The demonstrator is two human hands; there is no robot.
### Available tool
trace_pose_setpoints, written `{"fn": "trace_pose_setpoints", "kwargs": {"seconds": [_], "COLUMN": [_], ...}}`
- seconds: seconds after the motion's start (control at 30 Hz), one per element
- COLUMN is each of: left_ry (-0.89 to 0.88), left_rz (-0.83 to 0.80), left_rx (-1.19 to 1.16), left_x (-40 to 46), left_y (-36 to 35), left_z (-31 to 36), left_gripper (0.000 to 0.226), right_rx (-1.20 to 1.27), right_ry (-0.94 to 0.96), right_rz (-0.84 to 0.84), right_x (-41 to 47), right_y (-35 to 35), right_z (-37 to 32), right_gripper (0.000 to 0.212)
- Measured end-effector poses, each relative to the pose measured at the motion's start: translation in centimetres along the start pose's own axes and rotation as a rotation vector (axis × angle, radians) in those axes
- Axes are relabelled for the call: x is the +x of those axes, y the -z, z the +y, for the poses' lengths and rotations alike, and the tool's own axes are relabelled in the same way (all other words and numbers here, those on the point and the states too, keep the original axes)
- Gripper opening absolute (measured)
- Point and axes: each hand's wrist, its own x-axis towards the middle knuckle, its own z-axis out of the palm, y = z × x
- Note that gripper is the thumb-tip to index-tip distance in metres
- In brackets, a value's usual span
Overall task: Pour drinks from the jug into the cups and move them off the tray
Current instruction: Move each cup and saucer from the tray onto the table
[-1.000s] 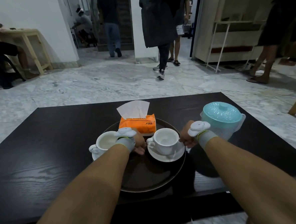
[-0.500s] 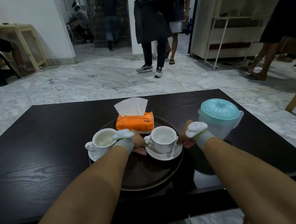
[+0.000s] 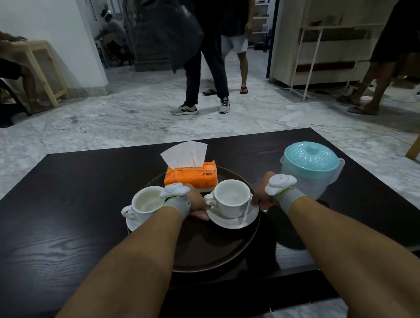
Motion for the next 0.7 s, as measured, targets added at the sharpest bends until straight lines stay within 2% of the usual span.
{"fn": "trace_pose_setpoints", "kwargs": {"seconds": [0.13, 0.3, 0.4, 0.5, 0.63, 0.7], "left_ry": [0.043, 0.035, 0.011, -0.008, -0.058, -0.08], "left_rz": [-0.015, 0.006, 0.016, 0.037, 0.091, 0.134], "left_rx": [-0.018, -0.111, -0.143, -0.127, -0.151, -0.136], "left_x": [-0.8, -0.6, -0.3, -0.6, -1.4, -1.6], "left_y": [0.4, 0.8, 1.0, 1.5, 2.4, 2.9], "left_z": [0.3, -0.1, -0.1, 0.6, 1.6, 2.2], "left_gripper": [0.002, 0.01, 0.015, 0.006, 0.016, 0.014], "right_rx": [0.021, 0.064, 0.152, 0.219, 0.285, 0.303], "right_ry": [-0.007, -0.036, -0.041, -0.011, 0.007, 0.007], "right_rz": [-0.01, -0.04, -0.039, -0.017, 0.008, 0.018], "right_x": [-0.4, -0.4, -0.5, -0.8, -0.7, -0.5], "right_y": [-0.1, -0.2, -0.1, 0.5, 1.2, 1.8], "right_z": [0.1, -0.1, -0.4, -1.0, -1.8, -2.3], "right_gripper": [0.014, 0.021, 0.008, 0.01, 0.014, 0.014]}}
